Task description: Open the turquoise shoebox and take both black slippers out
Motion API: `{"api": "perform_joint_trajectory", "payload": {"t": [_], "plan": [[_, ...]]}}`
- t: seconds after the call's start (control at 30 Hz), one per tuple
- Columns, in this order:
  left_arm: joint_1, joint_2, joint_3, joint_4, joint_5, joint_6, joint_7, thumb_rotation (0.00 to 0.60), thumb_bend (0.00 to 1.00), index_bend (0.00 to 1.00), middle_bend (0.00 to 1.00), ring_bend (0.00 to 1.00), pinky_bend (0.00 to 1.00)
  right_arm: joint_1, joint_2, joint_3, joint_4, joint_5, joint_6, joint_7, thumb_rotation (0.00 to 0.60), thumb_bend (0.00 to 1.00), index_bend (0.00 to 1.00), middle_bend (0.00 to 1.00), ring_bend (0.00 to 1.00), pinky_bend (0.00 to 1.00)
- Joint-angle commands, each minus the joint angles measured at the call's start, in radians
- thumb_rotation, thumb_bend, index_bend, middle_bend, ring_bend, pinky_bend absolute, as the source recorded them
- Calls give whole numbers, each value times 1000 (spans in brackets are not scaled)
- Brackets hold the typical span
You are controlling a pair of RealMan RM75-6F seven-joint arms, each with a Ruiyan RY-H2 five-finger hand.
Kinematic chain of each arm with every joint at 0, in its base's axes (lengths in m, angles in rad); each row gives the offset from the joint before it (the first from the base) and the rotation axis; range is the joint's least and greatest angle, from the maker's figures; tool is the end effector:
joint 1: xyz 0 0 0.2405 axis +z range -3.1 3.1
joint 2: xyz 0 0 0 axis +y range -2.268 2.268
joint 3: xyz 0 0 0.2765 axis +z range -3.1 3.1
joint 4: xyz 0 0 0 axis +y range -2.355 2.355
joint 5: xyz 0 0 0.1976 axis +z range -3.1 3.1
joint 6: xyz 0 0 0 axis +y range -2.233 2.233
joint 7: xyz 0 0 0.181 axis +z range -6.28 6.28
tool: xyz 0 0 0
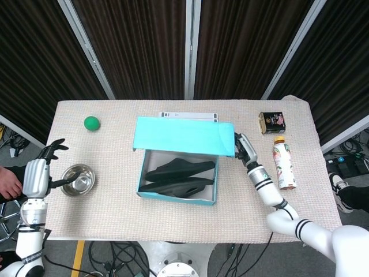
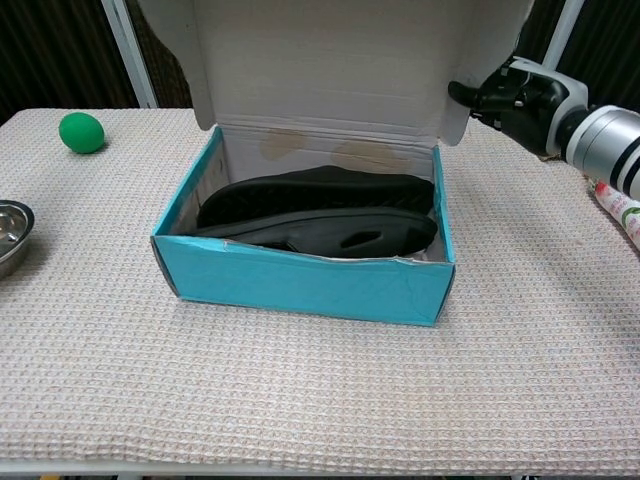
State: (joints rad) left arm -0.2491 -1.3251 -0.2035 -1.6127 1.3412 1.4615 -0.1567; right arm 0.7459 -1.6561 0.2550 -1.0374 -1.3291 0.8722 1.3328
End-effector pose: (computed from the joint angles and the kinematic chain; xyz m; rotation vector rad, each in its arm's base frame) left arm -0.2788 0.2936 0.1419 -1.1457 -1.0907 -1.3090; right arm -0.1951 -0.4446 -0.0097 0.9768 -2.1608 1.7138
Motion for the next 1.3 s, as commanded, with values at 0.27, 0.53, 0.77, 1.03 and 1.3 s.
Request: {"api": "perform_joint_trajectory", "payload": {"t": [0.27,0.53,0.77,1.03,1.3], "plan": [[-20,47,19,-15,14,-79,-7,600,0,185,303,234,413,40,70,128,-103,209,-199,-76,600,196,8,28,0,0],[-85,89,12,-38,43,-162,34,600,0,185,303,234,413,29,54,213,-135,412,-158,-248,600,0,0,0,0,0],[-97,91,12,-40,43,-172,24,600,0,185,303,235,411,-13,70,241,-183,496,-51,-418,600,0,0,0,0,0],[-124,116,12,-43,34,-220,9,600,0,185,307,234,411,-105,214,125,-339,147,86,-535,600,0,0,6,0,0],[-108,105,43,-53,55,-196,18,600,0,185,310,234,410,-2,378,-3,-484,-184,10,-800,600,0,162,242,80,277]]}}
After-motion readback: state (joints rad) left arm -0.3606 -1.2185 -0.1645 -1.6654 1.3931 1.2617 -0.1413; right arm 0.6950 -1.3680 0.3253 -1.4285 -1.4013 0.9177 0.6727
